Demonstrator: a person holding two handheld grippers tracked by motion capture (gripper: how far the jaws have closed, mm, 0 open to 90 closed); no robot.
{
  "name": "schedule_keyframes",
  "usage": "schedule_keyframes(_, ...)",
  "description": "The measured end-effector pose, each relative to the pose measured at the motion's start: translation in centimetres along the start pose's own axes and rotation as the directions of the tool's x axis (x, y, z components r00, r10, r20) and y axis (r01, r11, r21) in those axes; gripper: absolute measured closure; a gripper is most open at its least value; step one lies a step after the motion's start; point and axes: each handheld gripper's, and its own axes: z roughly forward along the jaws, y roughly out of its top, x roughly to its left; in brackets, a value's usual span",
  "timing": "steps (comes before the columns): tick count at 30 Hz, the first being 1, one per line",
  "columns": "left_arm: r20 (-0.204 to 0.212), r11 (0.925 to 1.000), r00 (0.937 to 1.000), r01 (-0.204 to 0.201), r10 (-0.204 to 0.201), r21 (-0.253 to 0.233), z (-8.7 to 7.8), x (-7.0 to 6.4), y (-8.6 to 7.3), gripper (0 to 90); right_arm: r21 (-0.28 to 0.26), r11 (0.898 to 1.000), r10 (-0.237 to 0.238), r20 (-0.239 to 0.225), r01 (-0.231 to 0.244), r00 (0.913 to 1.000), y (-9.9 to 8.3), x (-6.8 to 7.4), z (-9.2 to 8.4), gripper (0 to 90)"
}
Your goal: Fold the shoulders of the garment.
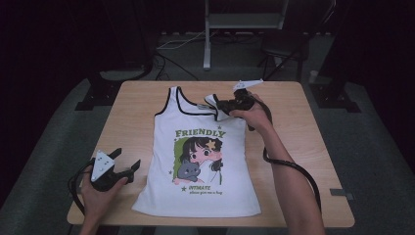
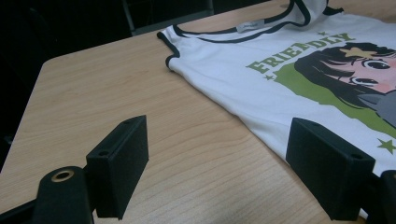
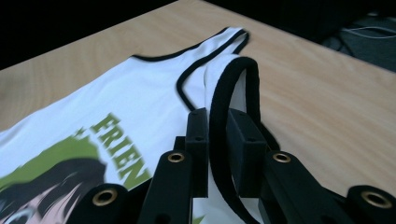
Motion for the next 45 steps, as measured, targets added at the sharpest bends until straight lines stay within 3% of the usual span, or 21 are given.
schedule_keyframes(6,-0.001,1.0,1.0,-0.005,0.005,0.002,0.0,0.0,0.0,21.0,0.045,0.998,-0.049,-0.065,0.052,0.9967,-1.0,0.9,-0.5,78.5)
schedule_keyframes(13,-0.001,1.0,1.0,-0.008,0.008,0.003,0.0,-0.1,0.0,21.0,0.092,0.993,-0.057,-0.144,0.071,0.9879,-2.7,1.5,-1.3,75.6)
schedule_keyframes(22,0.0,0.9999,0.9999,-0.014,0.014,0.008,0.1,-0.2,0.1,21.0,0.108,0.991,-0.064,-0.113,0.076,0.9916,-3.5,2.0,-2.0,67.4)
schedule_keyframes(32,0.002,0.9999,0.9999,-0.014,0.014,0.005,0.0,-0.2,0.0,21.0,0.116,0.985,-0.12,-0.076,0.128,0.9899,-4.1,4.3,0.3,52.6)
schedule_keyframes(36,0.003,0.9999,0.9999,-0.015,0.015,0.006,0.0,-0.2,0.1,21.0,0.13,0.975,-0.172,-0.06,0.178,0.9833,-4.5,5.1,1.0,46.2)
schedule_keyframes(41,0.004,0.9998,0.9999,-0.016,0.016,0.008,0.1,-0.3,0.1,21.0,0.116,0.967,-0.22,-0.079,0.229,0.9722,-4.0,6.4,1.3,43.7)
schedule_keyframes(45,0.006,0.9998,0.9998,-0.019,0.019,0.01,0.1,-0.4,0.1,21.0,0.173,0.945,-0.269,-0.076,0.279,0.96,-4.2,6.9,2.0,48.7)
